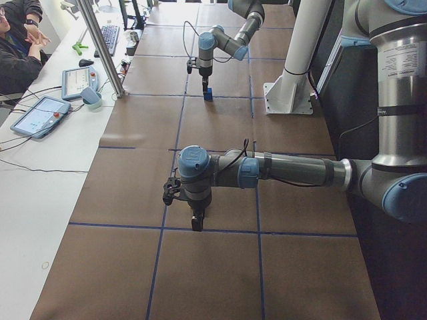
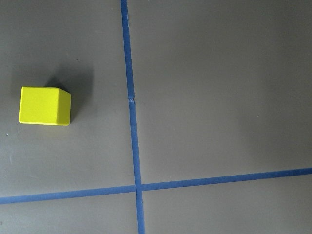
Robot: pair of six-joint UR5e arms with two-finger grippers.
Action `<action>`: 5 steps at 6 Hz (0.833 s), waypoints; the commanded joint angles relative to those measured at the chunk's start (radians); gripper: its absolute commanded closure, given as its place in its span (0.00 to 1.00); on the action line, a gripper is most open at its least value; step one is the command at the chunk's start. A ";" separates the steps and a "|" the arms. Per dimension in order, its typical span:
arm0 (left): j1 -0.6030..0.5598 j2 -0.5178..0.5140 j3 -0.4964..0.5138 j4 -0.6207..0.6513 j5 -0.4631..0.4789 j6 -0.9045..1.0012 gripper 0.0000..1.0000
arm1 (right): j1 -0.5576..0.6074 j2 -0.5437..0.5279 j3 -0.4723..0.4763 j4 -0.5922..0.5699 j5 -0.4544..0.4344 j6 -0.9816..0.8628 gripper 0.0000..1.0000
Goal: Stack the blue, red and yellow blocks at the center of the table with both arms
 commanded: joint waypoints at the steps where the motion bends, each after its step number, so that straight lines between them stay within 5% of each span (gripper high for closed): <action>1: 0.004 0.000 -0.026 -0.002 0.000 0.002 0.00 | 0.200 -0.035 0.011 -0.006 0.151 -0.190 0.01; 5: 0.005 -0.053 -0.042 -0.008 0.008 -0.016 0.00 | 0.636 -0.455 0.179 -0.006 0.366 -0.897 0.01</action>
